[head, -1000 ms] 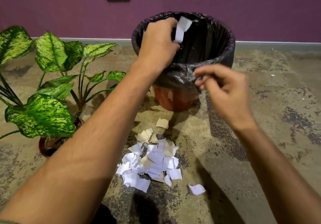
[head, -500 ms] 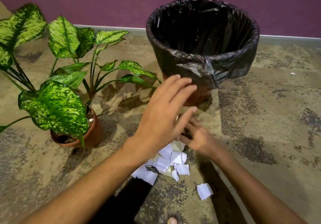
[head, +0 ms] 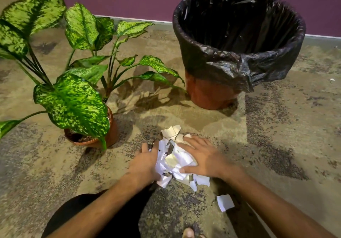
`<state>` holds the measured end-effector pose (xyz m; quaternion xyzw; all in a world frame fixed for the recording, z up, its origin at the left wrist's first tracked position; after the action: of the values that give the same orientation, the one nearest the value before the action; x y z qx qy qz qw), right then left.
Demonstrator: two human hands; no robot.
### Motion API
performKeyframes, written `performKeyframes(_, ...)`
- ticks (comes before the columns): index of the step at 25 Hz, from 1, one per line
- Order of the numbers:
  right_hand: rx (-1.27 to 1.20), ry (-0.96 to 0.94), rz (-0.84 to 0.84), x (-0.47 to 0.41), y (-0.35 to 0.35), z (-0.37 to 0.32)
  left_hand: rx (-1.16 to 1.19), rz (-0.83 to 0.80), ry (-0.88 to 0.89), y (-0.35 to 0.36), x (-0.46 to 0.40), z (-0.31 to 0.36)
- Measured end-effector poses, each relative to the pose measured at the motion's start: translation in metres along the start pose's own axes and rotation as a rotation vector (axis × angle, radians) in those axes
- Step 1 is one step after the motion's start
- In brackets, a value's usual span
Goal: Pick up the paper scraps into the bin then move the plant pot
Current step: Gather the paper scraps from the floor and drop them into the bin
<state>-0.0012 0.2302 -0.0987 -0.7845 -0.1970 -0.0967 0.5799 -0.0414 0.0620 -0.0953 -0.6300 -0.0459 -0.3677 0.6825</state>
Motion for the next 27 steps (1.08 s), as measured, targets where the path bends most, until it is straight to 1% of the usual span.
performKeyframes(2,-0.057,-0.021,0.010,0.021,-0.005,-0.002,0.072,0.053,0.046,-0.004,-0.004,0.003)
performKeyframes(5,-0.146,0.109,-0.009,0.059,-0.001,0.025,0.120,-0.011,0.016,0.003,-0.004,-0.009)
performKeyframes(6,-0.129,0.153,-0.045,0.074,0.008,0.035,0.107,-0.036,-0.001,0.006,-0.002,-0.013)
performKeyframes(8,-0.008,0.225,-0.124,0.100,0.030,0.047,0.075,-0.046,-0.010,0.011,0.003,-0.017)
performKeyframes(9,0.046,0.262,-0.127,0.107,0.037,0.051,0.077,-0.039,-0.003,0.013,0.004,-0.016)
performKeyframes(11,0.062,0.312,-0.062,0.105,0.036,0.054,0.125,-0.013,0.016,0.014,0.001,-0.010)
performKeyframes(13,0.008,0.330,0.018,0.089,0.026,0.051,0.210,0.022,0.030,0.012,-0.003,-0.002)
performKeyframes(15,-0.061,0.323,0.079,0.066,0.013,0.045,0.229,0.061,0.061,0.006,-0.007,0.004)
performKeyframes(17,-0.114,0.281,0.098,0.042,0.003,0.035,0.238,0.107,0.117,-0.001,-0.009,0.009)
performKeyframes(20,-0.098,0.206,0.130,0.008,-0.012,0.020,0.322,0.170,0.204,-0.007,-0.012,0.017)
performKeyframes(22,-0.075,0.152,0.115,-0.006,-0.022,0.008,0.362,0.211,0.264,-0.009,-0.012,0.025)
performKeyframes(24,-0.106,0.099,0.075,-0.010,-0.028,-0.001,0.354,0.288,0.336,-0.014,-0.011,0.029)
performKeyframes(25,-0.127,0.092,0.074,-0.008,-0.032,0.001,0.326,0.330,0.343,-0.018,-0.010,0.026)
performKeyframes(27,-0.150,0.123,0.096,0.001,-0.042,0.015,0.232,0.380,0.272,-0.028,-0.010,0.010)
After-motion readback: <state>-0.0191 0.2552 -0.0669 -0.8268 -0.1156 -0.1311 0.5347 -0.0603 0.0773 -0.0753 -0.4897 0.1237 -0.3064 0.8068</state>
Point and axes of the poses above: each hand's wrist, its own x-axis away from the middle knuckle, its own y-axis out of the palm, z = x × y, the point moved 8 cm from there along -x, towards the middle knuckle, and after that the axes turned 6 degrees about y, right-handed, at the moved point
